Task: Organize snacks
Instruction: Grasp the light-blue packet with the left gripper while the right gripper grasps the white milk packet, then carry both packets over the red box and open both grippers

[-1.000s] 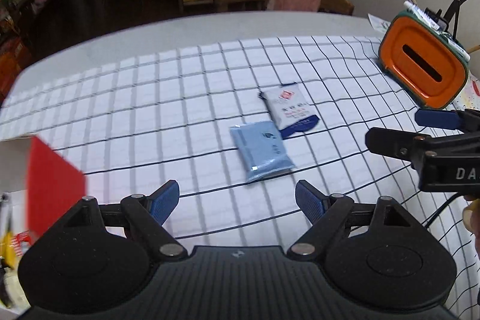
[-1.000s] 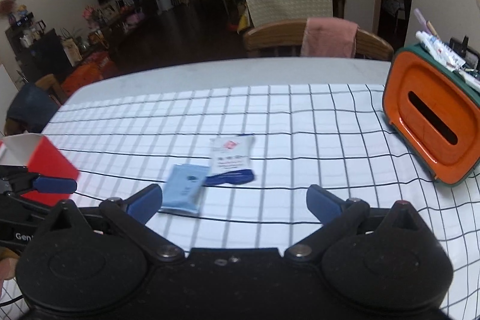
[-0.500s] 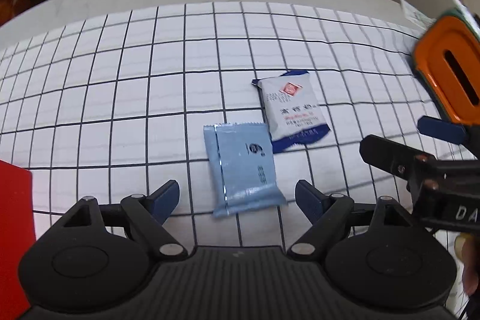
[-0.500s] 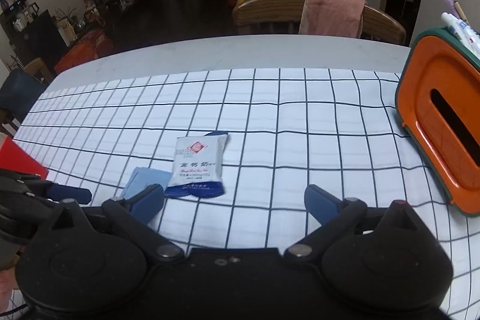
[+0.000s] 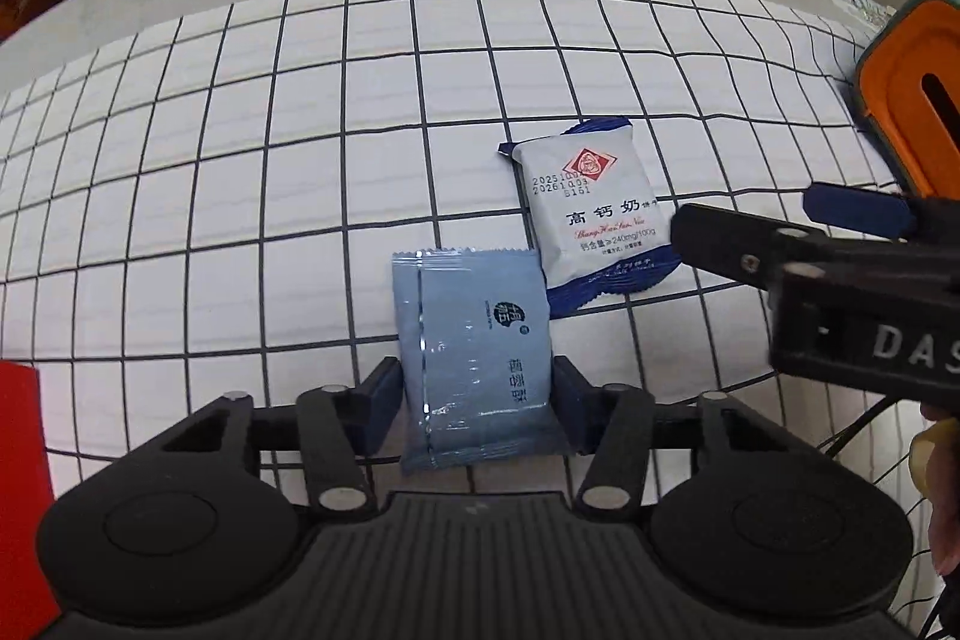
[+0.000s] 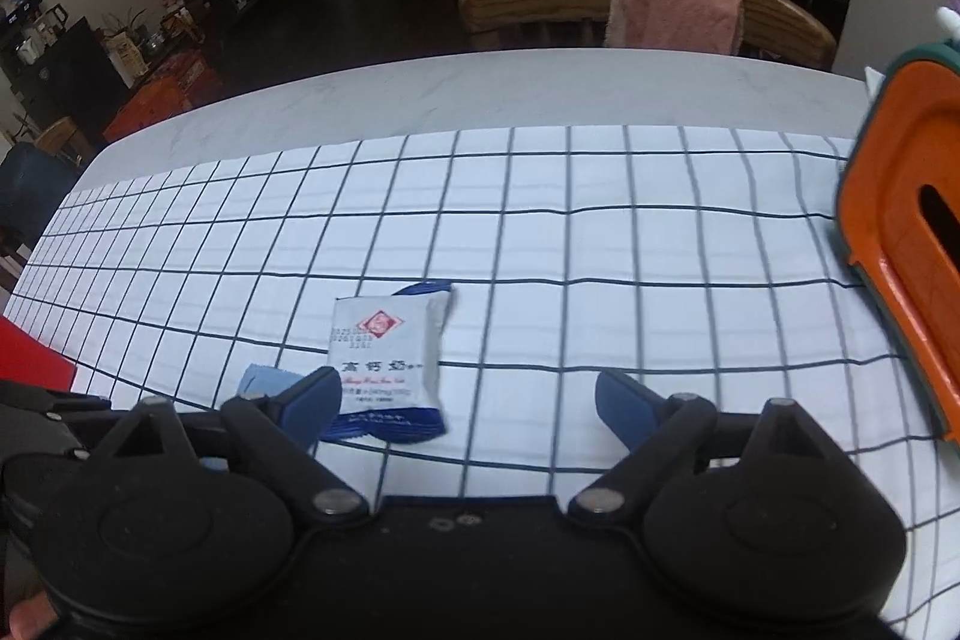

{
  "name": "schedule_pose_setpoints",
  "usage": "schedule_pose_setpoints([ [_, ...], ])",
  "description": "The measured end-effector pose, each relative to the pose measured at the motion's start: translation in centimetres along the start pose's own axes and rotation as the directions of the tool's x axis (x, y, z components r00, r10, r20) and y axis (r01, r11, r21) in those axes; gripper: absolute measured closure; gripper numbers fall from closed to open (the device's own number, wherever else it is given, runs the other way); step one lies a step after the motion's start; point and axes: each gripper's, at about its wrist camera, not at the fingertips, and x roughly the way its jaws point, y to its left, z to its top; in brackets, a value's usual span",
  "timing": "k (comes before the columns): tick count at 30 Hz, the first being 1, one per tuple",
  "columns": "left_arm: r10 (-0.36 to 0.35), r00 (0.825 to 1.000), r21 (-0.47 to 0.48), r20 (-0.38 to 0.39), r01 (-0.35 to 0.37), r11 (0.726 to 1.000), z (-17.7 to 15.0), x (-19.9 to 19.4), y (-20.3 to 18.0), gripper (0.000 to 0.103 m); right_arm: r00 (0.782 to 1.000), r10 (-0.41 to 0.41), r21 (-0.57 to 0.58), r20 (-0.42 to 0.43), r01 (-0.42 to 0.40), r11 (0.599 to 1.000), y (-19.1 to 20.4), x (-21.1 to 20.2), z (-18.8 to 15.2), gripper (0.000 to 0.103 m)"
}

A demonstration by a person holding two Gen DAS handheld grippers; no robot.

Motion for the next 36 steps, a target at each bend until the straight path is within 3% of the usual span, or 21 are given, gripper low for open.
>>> schedule_pose_setpoints([
  [13,0.012,0.998,-0.116,0.066,-0.004,0.993,-1.4,-1.6,5.2,0.055,0.999,-0.001,-0.118,-0.033,-0.002,0.993,4.5,3.7,0.5,0.023],
  [16,0.027,0.997,-0.132,0.071,-0.017,0.991,-1.7,-2.0,5.8,0.055,0.999,-0.029,-0.161,-0.036,0.023,0.987,5.6,4.6,0.5,0.03],
  [20,0.027,0.997,-0.143,0.069,-0.017,0.99,-2.2,-2.1,6.4,0.055,0.997,-0.068,-0.188,-0.029,0.061,0.98,6.4,5.0,0.4,0.049],
  [24,0.033,0.997,-0.143,0.072,-0.022,0.989,-2.3,-2.1,6.3,0.055,0.998,-0.068,-0.181,-0.009,0.065,0.981,6.1,4.9,0.4,0.056],
  [36,0.041,0.994,-0.116,0.106,-0.029,0.993,-3.8,-4.7,5.3,0.055,0.999,-0.039,-0.134,0.001,0.039,0.99,5.3,1.2,-2.9,0.059],
])
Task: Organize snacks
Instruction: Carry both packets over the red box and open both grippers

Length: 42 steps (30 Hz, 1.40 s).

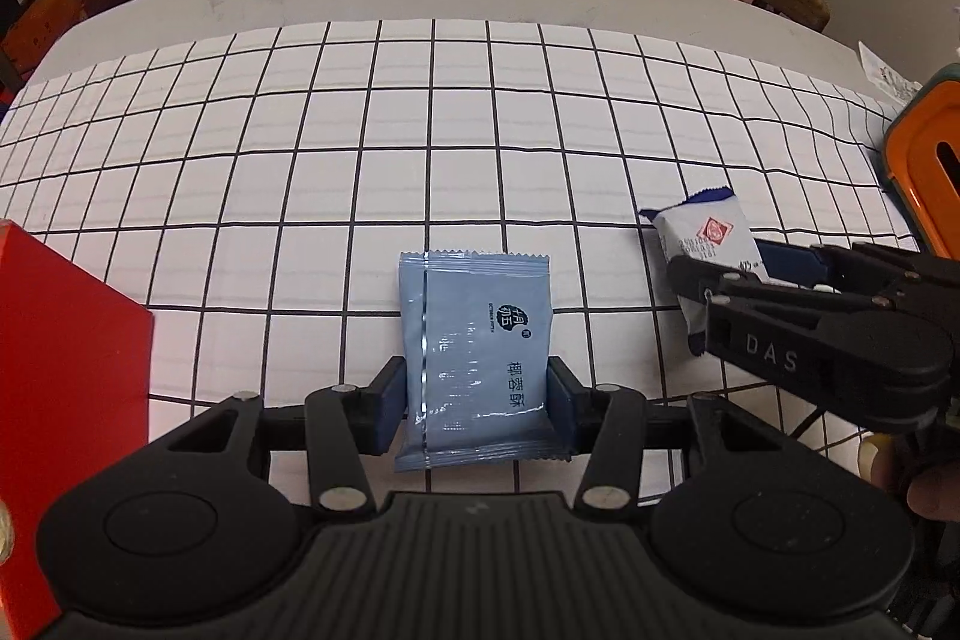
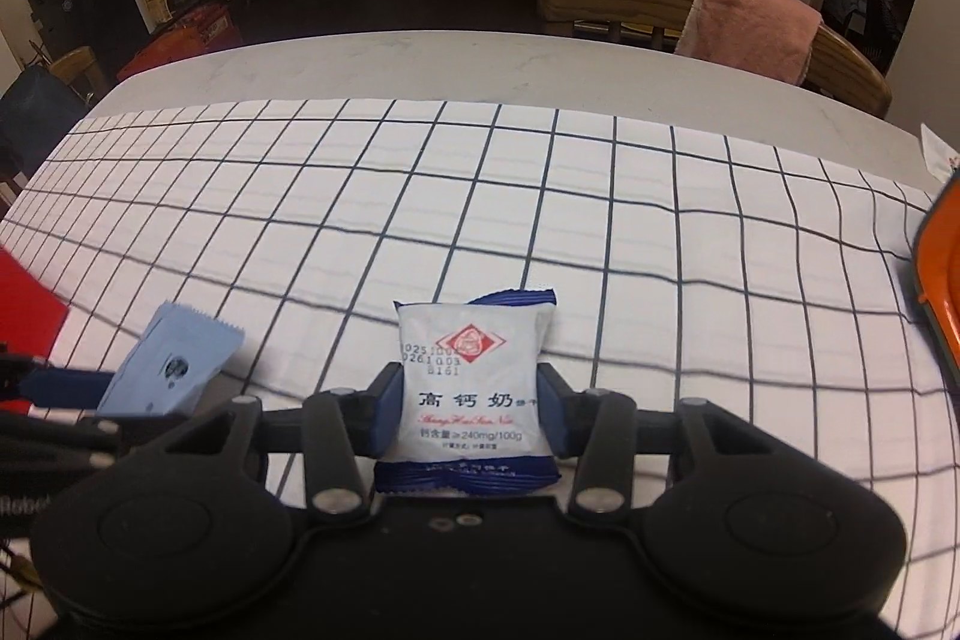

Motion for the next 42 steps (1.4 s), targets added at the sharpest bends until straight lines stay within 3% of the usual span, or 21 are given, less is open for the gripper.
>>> schedule_pose_setpoints([
  [21,-0.056,0.994,0.06,0.092,0.05,0.997,-4.1,-10.1,3.8,0.055,0.997,0.034,0.017,0.075,-0.035,0.999,5.9,-13.1,-4.4,0.059],
  [33,-0.095,0.988,0.107,0.12,0.082,0.991,-7.1,-16.2,9.5,0.055,0.991,0.062,0.037,0.121,-0.067,0.997,12.5,-18.7,-4.5,0.059],
  [42,-0.102,0.987,0.089,0.127,0.091,0.992,-9.0,-18.5,15.6,0.055,0.988,0.088,0.026,0.127,-0.092,0.995,18.4,-19.1,-4.4,0.059],
])
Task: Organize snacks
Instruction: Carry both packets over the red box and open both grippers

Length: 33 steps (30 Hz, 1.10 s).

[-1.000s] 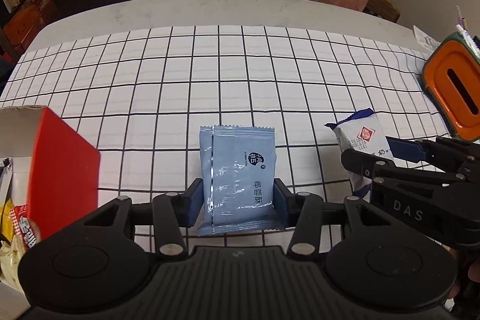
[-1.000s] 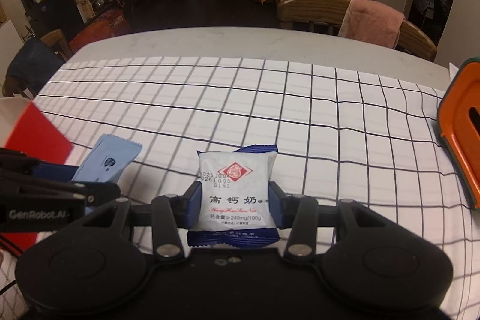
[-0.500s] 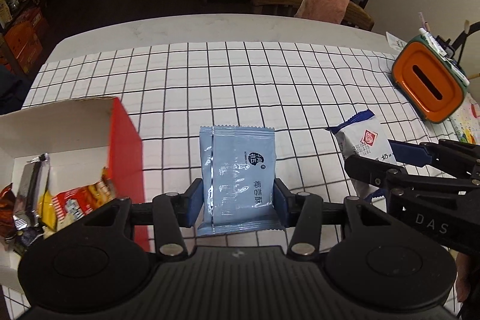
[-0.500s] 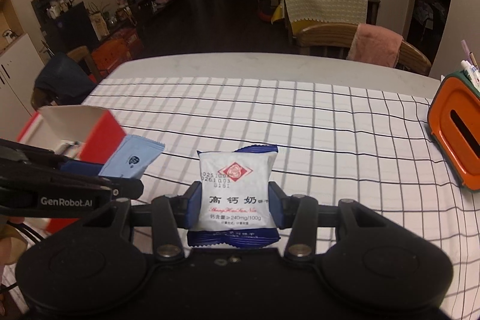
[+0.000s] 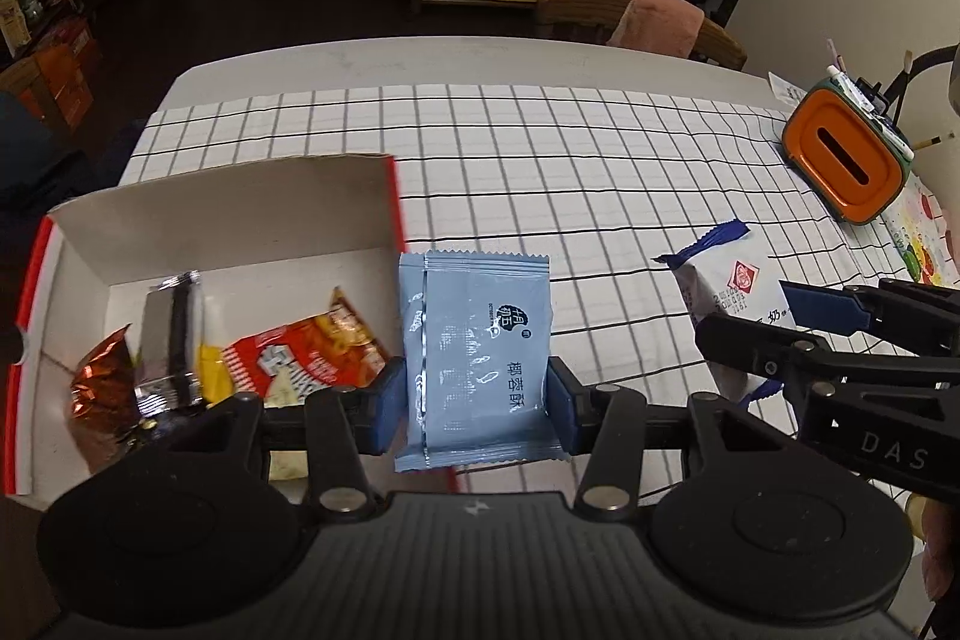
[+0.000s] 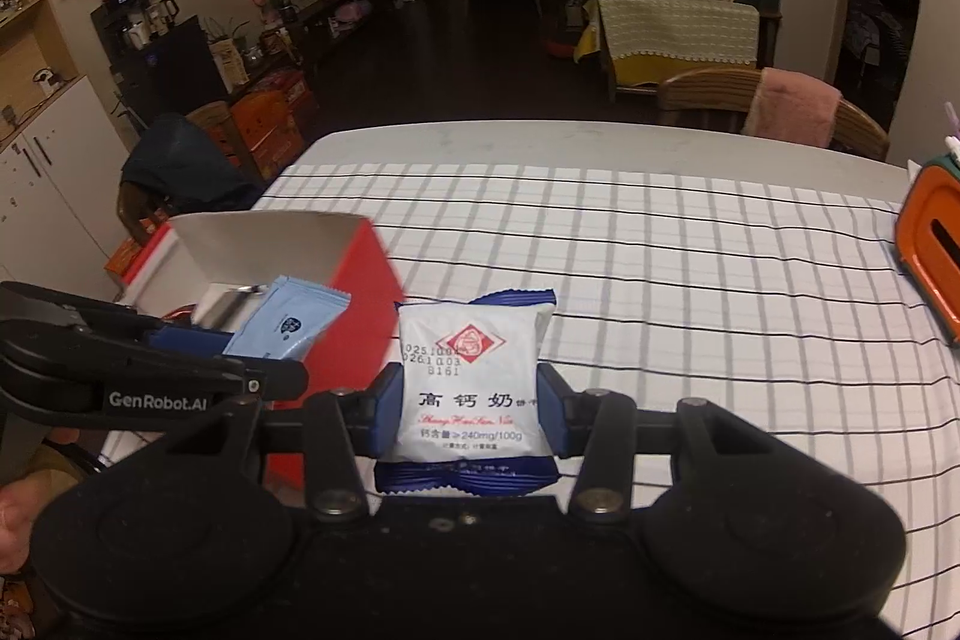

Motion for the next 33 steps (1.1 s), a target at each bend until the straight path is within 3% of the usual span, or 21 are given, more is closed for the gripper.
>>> schedule_pose_setpoints([
  [15,0.036,0.999,-0.004,0.021,-0.036,0.999,-2.5,-2.8,9.9,0.055,1.0,0.019,-0.043,-0.012,-0.019,0.999,9.8,3.5,0.4,0.058],
  [25,0.09,0.996,-0.05,-0.003,-0.09,0.995,-3.3,-1.2,16.4,0.055,0.999,-0.005,-0.091,-0.051,0.0,0.996,14.0,8.6,1.0,0.058],
  [33,0.14,0.989,-0.044,-0.043,-0.142,0.989,-4.2,0.8,19.0,0.055,0.991,-0.009,-0.115,-0.137,-0.007,0.993,16.5,12.7,0.1,0.058],
])
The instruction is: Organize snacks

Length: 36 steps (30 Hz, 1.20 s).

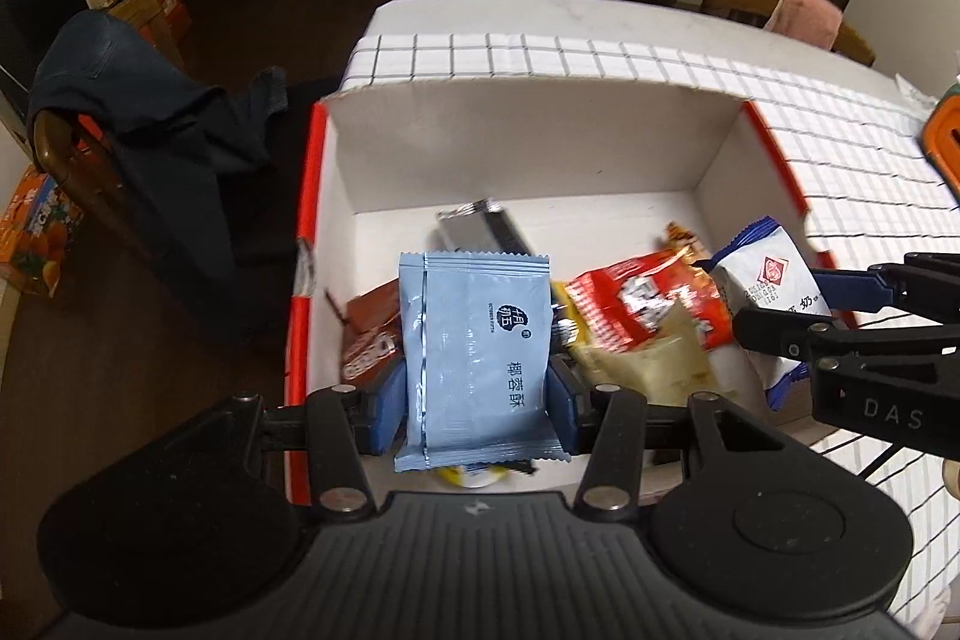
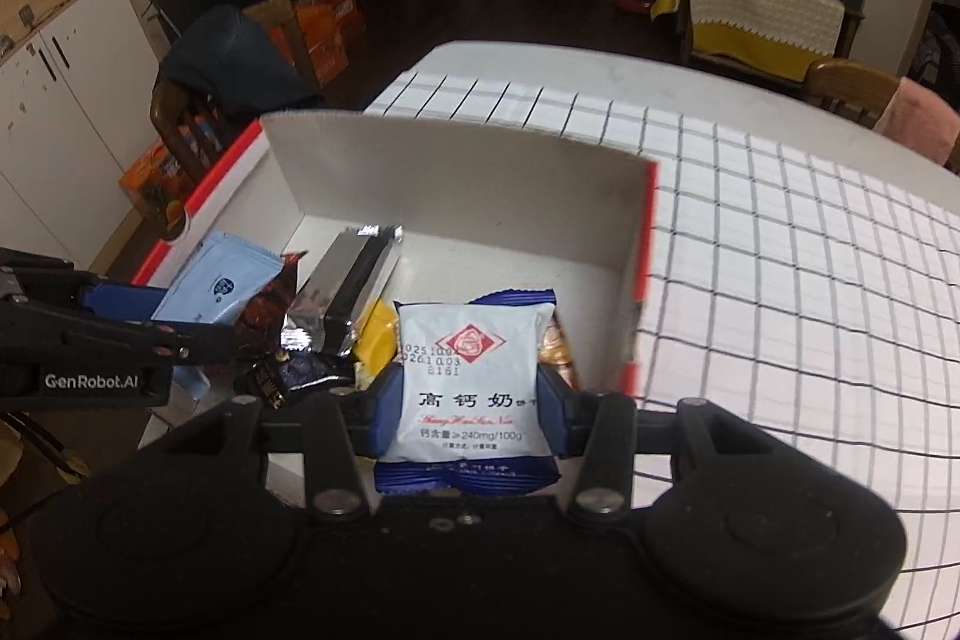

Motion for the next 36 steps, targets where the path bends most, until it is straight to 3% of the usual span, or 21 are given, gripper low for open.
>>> schedule_pose_setpoints([
  [9,0.022,0.998,0.027,-0.053,-0.02,0.999,-0.6,2.1,0.2,0.055,0.998,-0.019,-0.022,-0.06,0.017,1.0,0.7,3.0,0.0,0.058],
  [16,0.033,0.997,0.016,-0.068,-0.032,0.999,-1.0,3.0,-0.2,0.055,0.997,-0.019,-0.033,-0.069,0.017,0.999,0.8,3.2,-0.4,0.058],
  [22,0.025,0.998,0.003,-0.053,-0.025,1.0,-1.5,2.5,-0.6,0.055,0.999,0.006,-0.016,-0.05,-0.007,1.0,0.9,2.2,-0.6,0.045],
  [36,0.0,0.994,-0.011,0.105,0.001,1.0,-2.7,-3.0,-0.4,0.028,0.993,0.084,0.059,0.086,-0.089,0.994,0.6,-3.7,-1.5,0.024],
])
